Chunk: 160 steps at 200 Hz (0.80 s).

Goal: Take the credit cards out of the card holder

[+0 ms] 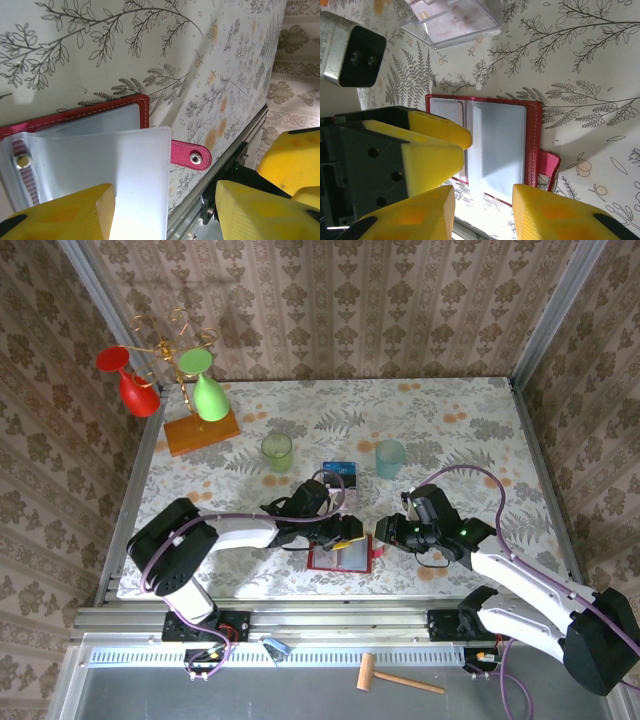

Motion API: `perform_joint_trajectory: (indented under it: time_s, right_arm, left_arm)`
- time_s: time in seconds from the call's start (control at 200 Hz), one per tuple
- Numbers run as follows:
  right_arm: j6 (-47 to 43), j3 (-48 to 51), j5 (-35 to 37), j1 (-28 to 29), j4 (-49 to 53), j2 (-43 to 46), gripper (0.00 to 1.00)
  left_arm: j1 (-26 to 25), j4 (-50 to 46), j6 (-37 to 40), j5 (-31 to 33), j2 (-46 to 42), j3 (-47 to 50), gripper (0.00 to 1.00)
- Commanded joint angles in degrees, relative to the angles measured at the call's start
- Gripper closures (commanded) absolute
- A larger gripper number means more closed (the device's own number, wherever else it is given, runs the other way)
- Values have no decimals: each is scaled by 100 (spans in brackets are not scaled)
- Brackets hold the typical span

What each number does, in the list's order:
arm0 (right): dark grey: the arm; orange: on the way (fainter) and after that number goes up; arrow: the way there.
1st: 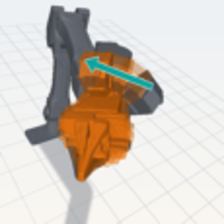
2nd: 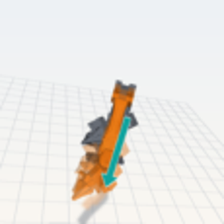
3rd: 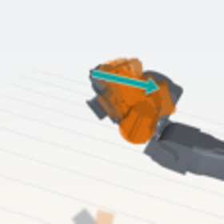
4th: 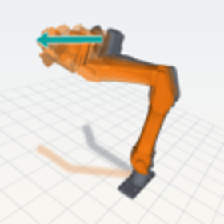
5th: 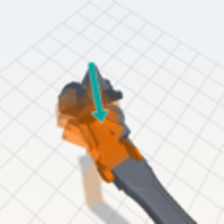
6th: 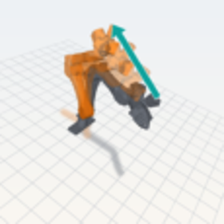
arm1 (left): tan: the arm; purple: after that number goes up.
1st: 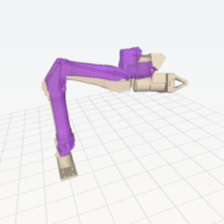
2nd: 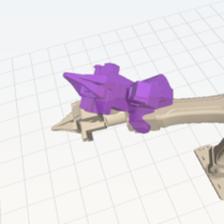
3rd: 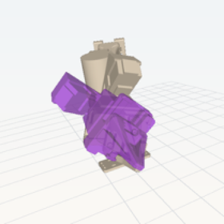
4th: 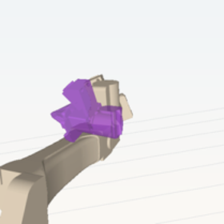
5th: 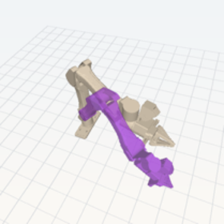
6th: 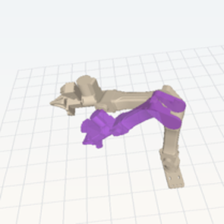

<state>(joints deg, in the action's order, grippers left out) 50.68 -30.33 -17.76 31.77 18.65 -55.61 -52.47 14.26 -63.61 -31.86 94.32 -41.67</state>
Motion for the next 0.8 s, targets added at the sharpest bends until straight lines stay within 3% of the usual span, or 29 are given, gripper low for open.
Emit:
perform_joint_trajectory:
  time_s: [0.0,0.795]
  right_arm:
    - [-54,70,107,-35,186,112,65]
    - [126,-81,-395,21,-449,-628,67]
  left_arm:
    - [-51,226,-145,-148,126,-119,43]
    - [278,314,-105,4,-422,402,44]
